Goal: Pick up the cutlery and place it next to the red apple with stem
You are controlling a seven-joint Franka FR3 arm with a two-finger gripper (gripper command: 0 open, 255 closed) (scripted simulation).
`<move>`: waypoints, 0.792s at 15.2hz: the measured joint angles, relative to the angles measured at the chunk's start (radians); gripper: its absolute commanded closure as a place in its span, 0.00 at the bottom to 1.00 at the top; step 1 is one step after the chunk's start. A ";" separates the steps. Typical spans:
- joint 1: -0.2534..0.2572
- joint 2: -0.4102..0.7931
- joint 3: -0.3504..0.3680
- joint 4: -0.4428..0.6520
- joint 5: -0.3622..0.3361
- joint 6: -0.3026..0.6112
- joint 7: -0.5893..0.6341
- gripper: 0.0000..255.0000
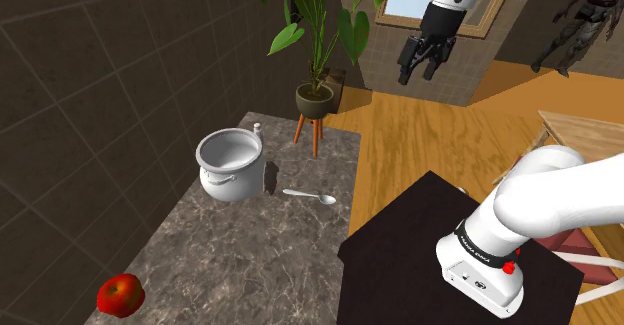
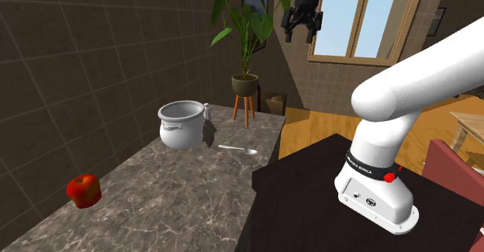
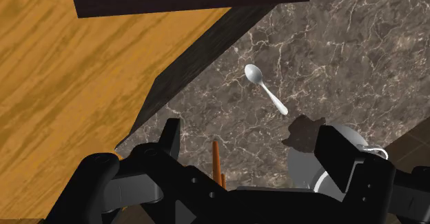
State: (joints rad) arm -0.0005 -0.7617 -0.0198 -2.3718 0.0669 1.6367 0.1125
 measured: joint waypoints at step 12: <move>0.068 0.113 0.010 -0.248 0.041 0.400 -0.116 0.00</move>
State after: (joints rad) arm 0.0675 -0.6489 -0.0103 -2.6193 0.1074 2.0372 -0.0033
